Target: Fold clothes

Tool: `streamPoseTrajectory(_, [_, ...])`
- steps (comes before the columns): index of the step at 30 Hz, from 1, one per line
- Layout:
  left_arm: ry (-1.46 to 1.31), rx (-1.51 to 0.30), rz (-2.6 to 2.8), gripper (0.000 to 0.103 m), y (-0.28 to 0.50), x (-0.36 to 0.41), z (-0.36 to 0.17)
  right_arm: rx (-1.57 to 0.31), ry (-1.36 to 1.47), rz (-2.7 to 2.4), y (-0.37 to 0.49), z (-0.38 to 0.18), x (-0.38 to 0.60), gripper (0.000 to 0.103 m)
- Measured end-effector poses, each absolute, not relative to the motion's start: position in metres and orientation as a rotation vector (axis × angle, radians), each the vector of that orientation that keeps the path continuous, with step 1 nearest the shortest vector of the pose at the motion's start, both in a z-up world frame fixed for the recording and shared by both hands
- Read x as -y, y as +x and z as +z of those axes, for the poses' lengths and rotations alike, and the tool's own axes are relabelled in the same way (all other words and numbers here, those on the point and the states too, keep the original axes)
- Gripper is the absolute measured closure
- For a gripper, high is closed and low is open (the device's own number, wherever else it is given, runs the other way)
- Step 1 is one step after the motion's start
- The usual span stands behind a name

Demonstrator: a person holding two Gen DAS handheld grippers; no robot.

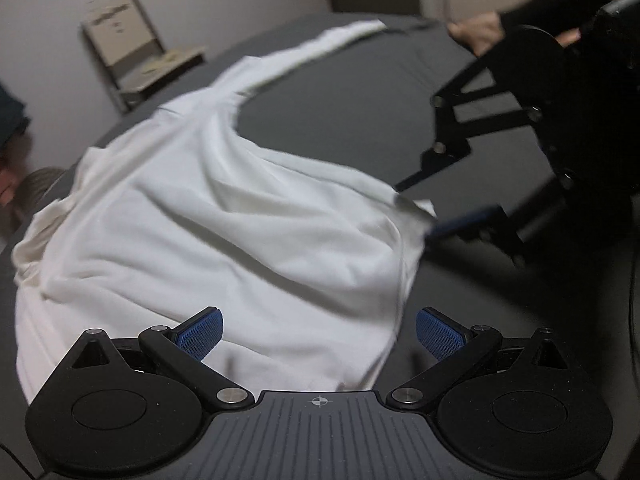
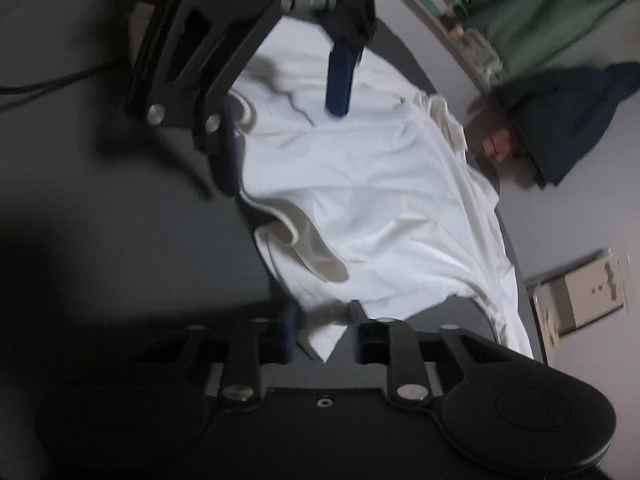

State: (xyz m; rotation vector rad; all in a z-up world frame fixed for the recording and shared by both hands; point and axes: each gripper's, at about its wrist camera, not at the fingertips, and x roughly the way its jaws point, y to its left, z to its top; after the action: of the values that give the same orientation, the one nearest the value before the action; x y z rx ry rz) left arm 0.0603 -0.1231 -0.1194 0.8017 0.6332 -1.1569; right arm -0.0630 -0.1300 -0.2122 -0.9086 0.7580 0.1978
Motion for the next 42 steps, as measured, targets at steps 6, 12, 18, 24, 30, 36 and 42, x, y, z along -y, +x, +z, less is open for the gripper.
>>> streamPoseTrajectory(6, [0.844,-0.681,-1.211,0.0,0.064,0.12,-0.136,-0.73,-0.889,0.169,-0.057,-0.203,0.132,0.08])
streamPoseTrajectory(12, [0.836,-0.704,-1.2,0.0,0.064,0.119,-0.135,-0.765,-0.823,0.124,-0.043,-0.196,0.141,0.097])
streamPoseTrajectory(18, [1.02,-0.588,-1.179,0.0,0.043,0.117,-0.133,-0.845,-0.606,0.062,-0.037,-0.161,0.173,0.097])
streamPoseTrajectory(24, [1.167,-0.566,-1.162,0.046,0.023,0.118,-0.128,-1.031,-0.31,-0.128,-0.015,-0.164,0.231,0.098])
streamPoseTrajectory(30, [1.322,-0.543,-1.114,0.077,0.009,0.115,-0.133,-1.143,-0.076,-0.239,-0.013,-0.173,0.273,0.099])
streamPoseTrajectory(36, [1.483,-0.522,-1.089,0.095,0.01,0.105,-0.138,-1.159,-0.051,-0.211,-0.023,-0.161,0.274,0.099])
streamPoseTrajectory(42, [1.496,-0.579,-1.068,0.096,0.033,0.084,-0.109,-1.261,-0.055,0.0,-0.033,-0.136,0.241,0.099])
